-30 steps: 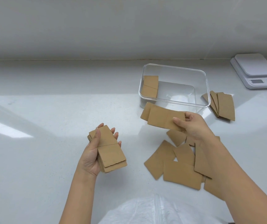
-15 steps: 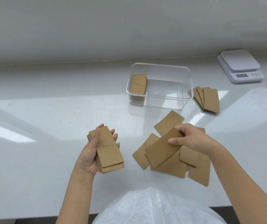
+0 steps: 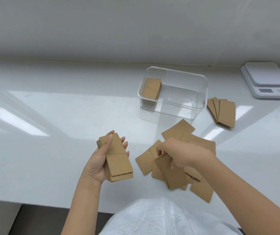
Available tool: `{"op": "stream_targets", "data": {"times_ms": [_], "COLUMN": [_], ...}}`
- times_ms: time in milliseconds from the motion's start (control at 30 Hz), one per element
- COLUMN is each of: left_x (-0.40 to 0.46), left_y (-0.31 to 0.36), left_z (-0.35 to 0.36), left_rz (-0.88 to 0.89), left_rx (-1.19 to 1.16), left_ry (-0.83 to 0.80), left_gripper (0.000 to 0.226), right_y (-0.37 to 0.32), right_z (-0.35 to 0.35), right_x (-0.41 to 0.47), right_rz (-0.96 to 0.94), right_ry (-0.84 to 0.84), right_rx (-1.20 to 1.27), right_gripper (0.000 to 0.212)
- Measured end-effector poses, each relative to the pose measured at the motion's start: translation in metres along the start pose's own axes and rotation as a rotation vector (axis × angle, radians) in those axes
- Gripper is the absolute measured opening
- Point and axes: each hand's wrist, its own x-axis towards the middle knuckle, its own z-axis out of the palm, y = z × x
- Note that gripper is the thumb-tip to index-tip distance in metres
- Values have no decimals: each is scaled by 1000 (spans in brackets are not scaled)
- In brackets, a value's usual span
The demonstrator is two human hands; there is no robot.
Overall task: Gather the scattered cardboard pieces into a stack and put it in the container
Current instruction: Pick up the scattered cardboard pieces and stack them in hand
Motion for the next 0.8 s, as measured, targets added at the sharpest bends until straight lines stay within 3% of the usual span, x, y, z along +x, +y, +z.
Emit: {"op": "stream_targets", "data": {"times_ms": [100, 233, 500, 633, 733, 800], "left_x": [0, 1, -4, -7, -4, 0], "left_y": [-3, -8, -7, -6, -6, -8], "left_z": [4, 6, 5, 8, 16, 22], "left_rz": [18, 28, 52, 29, 0, -34], "left_rx": [0, -3, 10, 34, 25, 11], "left_ry": [8, 21, 51, 34, -8, -29], "left_gripper": [31, 31, 32, 40, 45, 48], "right_y": [3, 5, 16, 35, 52, 60], "right_z": [17, 26, 18, -7, -22, -26], "right_x": [9, 15, 24, 16, 11, 12], "right_rz": [-51, -96, -85, -124, -181, -209], "right_ry": [-9, 3, 11, 22, 79, 95], "right_rx": [-51, -146, -48, 279, 772, 1139], "right_gripper": [65, 55, 50, 30, 16, 20]}}
